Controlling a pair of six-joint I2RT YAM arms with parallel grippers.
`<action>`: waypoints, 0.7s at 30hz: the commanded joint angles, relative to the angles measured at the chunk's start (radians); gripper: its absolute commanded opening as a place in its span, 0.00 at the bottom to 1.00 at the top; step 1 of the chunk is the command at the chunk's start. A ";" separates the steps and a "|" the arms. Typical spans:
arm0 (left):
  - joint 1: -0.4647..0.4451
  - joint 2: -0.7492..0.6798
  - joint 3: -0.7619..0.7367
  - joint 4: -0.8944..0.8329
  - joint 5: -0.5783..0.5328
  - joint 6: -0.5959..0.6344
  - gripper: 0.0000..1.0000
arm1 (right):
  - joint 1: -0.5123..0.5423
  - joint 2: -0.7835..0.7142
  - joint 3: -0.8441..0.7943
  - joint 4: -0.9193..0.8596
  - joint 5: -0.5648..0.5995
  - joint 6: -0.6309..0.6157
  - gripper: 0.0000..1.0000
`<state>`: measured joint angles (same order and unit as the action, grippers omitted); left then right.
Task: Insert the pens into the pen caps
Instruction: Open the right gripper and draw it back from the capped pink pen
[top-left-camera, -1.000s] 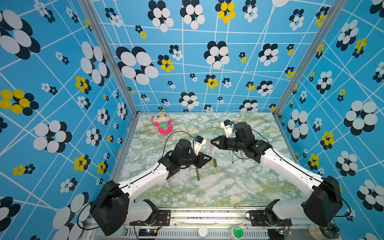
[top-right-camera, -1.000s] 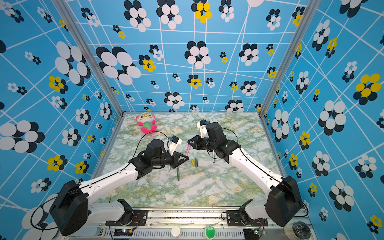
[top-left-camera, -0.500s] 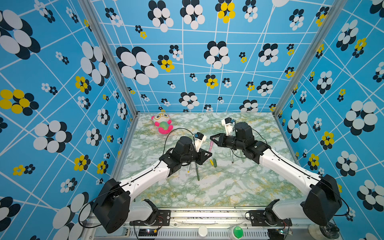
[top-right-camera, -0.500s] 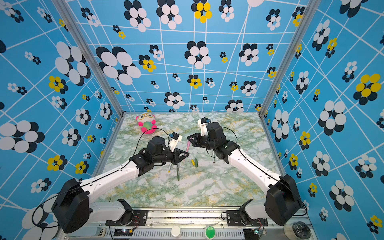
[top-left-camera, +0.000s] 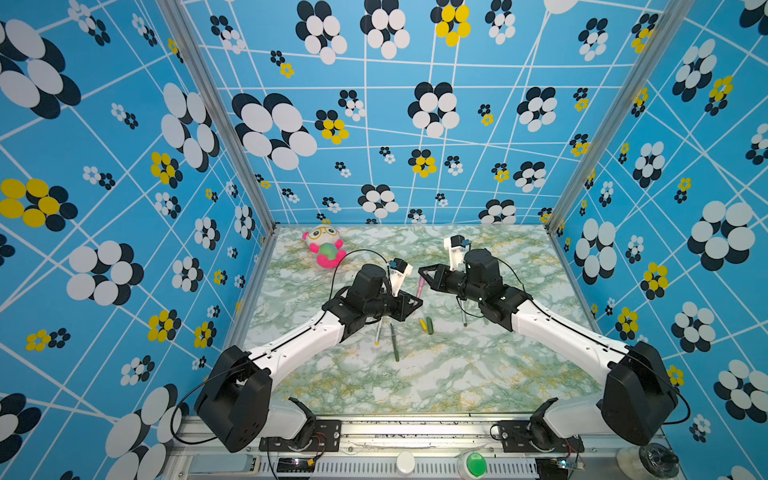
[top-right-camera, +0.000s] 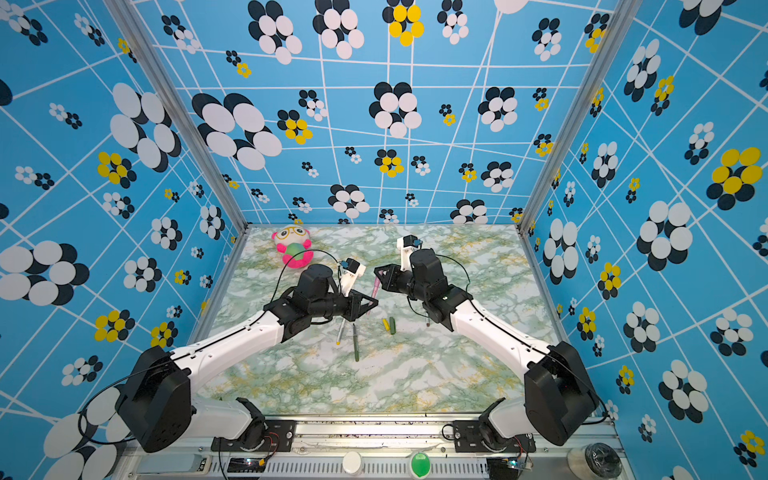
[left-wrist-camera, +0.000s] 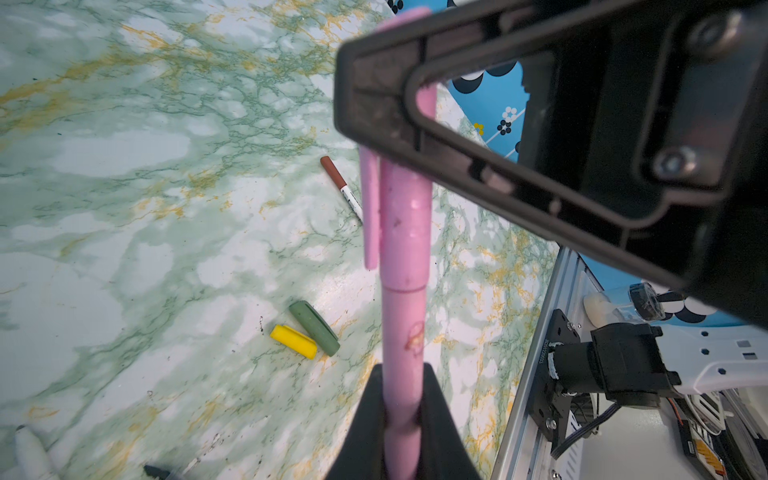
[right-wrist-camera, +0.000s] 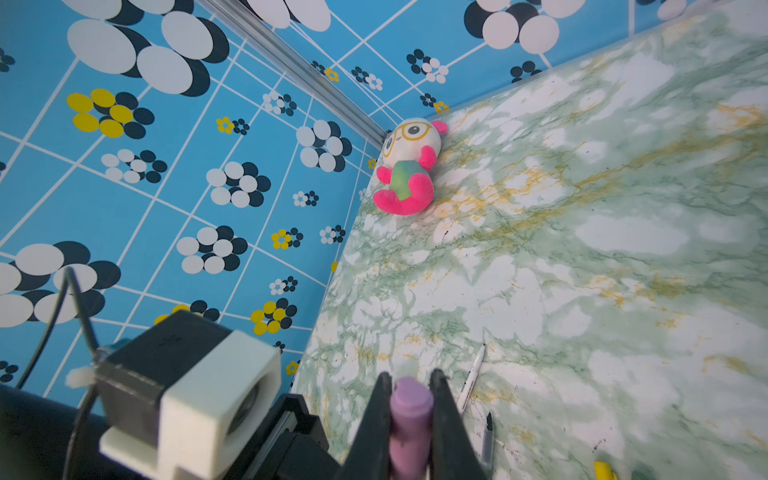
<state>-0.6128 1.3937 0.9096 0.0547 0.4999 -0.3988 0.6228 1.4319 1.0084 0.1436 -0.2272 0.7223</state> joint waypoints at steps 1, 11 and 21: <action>0.041 -0.011 0.159 0.372 -0.041 0.022 0.00 | 0.101 0.054 -0.077 -0.243 -0.171 0.006 0.11; 0.038 -0.014 0.072 0.345 -0.023 -0.017 0.00 | 0.061 0.013 0.015 -0.303 -0.117 -0.052 0.15; -0.032 -0.011 -0.135 0.226 -0.043 -0.051 0.00 | -0.064 -0.135 0.154 -0.361 -0.057 -0.099 0.37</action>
<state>-0.6262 1.3983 0.8246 0.2535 0.4900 -0.4271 0.5880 1.3632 1.1049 -0.1272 -0.2749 0.6601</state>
